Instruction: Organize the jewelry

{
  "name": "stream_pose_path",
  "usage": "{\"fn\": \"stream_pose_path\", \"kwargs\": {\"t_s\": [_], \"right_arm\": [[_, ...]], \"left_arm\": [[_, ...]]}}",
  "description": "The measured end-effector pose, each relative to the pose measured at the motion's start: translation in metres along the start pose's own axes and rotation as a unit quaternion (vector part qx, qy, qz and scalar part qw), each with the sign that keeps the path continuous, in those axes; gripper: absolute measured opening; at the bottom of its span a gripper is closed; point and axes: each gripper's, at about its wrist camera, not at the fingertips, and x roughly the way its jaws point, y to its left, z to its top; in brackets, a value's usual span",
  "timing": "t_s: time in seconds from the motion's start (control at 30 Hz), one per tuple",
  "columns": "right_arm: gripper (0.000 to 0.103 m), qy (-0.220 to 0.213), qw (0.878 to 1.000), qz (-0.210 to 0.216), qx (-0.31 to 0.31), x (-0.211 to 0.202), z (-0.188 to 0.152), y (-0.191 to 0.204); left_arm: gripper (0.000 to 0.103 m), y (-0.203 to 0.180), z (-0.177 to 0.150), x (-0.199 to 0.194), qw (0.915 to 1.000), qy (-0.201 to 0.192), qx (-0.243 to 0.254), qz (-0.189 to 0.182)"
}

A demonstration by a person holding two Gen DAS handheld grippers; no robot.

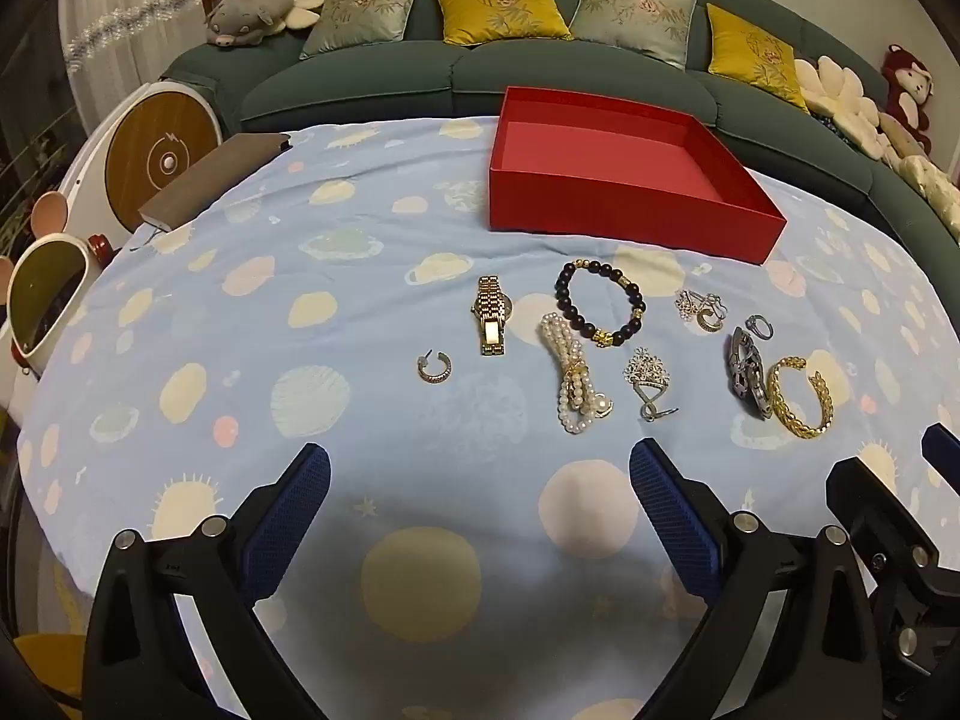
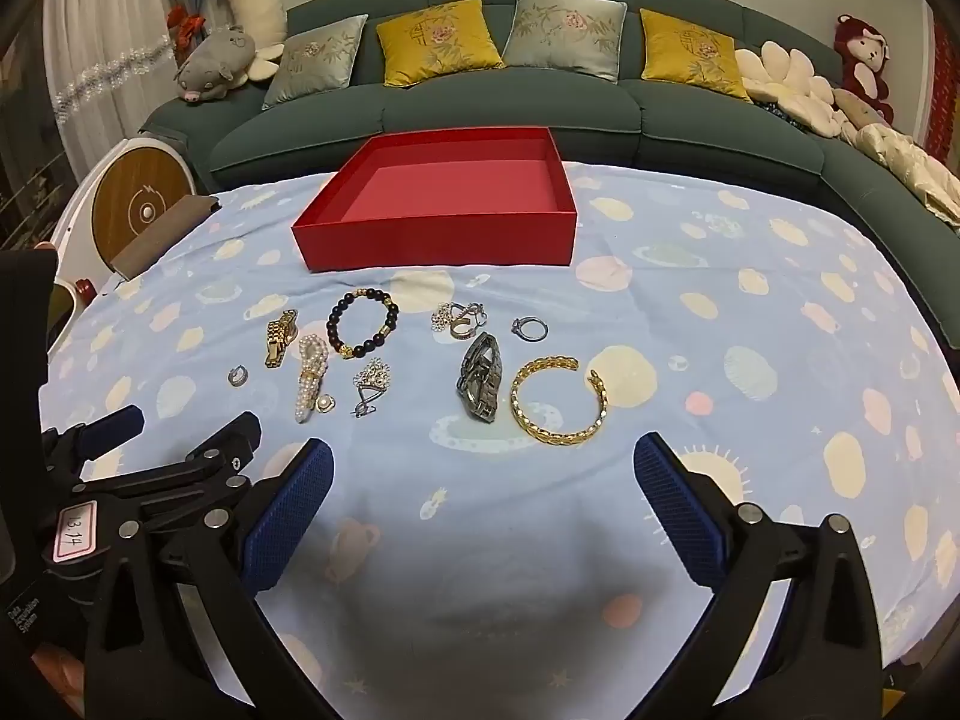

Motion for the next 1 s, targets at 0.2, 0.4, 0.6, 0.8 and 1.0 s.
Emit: {"fn": "stream_pose_path", "kwargs": {"t_s": [0.2,0.4,0.6,0.8,1.0], "right_arm": [[0.098,0.012,1.000,-0.003,-0.002,-0.001,0.000,-0.002],[0.098,-0.002,1.000,-0.011,-0.005,-0.010,-0.001,0.000],[0.098,-0.001,1.000,-0.014,-0.011,-0.007,-0.004,-0.005],[0.098,-0.003,1.000,-0.018,-0.015,-0.008,-0.006,-0.005],[0.098,-0.004,1.000,-0.019,-0.012,-0.009,-0.007,-0.007]], "left_arm": [[0.098,0.002,-0.002,-0.006,0.9998,0.006,-0.012,-0.012],[0.098,0.003,0.004,-0.007,0.9999,0.011,-0.009,-0.010],[0.098,-0.002,0.005,-0.009,0.9999,0.006,0.000,-0.009],[0.098,-0.006,0.005,-0.010,0.9999,0.002,0.005,-0.009],[0.098,-0.008,0.004,-0.010,1.0000,0.000,0.007,-0.006]]}}
